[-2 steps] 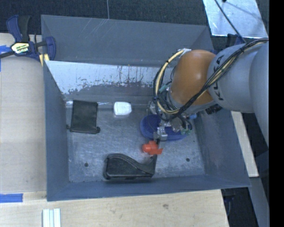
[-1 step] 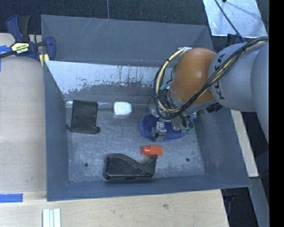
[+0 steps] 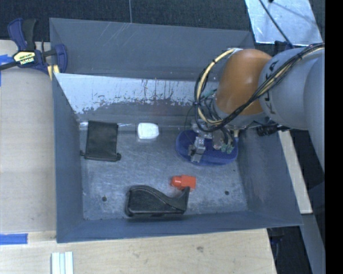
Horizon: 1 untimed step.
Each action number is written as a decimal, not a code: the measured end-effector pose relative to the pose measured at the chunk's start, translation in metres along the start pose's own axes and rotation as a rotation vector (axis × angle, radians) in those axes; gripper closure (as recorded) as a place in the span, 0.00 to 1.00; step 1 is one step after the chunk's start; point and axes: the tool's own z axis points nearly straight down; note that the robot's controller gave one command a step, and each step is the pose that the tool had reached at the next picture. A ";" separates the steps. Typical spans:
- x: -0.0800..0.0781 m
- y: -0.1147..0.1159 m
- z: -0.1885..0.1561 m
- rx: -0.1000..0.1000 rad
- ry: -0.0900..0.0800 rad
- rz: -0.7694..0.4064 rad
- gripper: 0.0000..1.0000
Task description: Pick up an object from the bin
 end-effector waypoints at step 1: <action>0.007 -0.014 -0.133 0.007 -0.010 0.013 1.00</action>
Offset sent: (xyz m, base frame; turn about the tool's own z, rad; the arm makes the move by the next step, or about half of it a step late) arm -0.0119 -0.0134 0.1275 0.0151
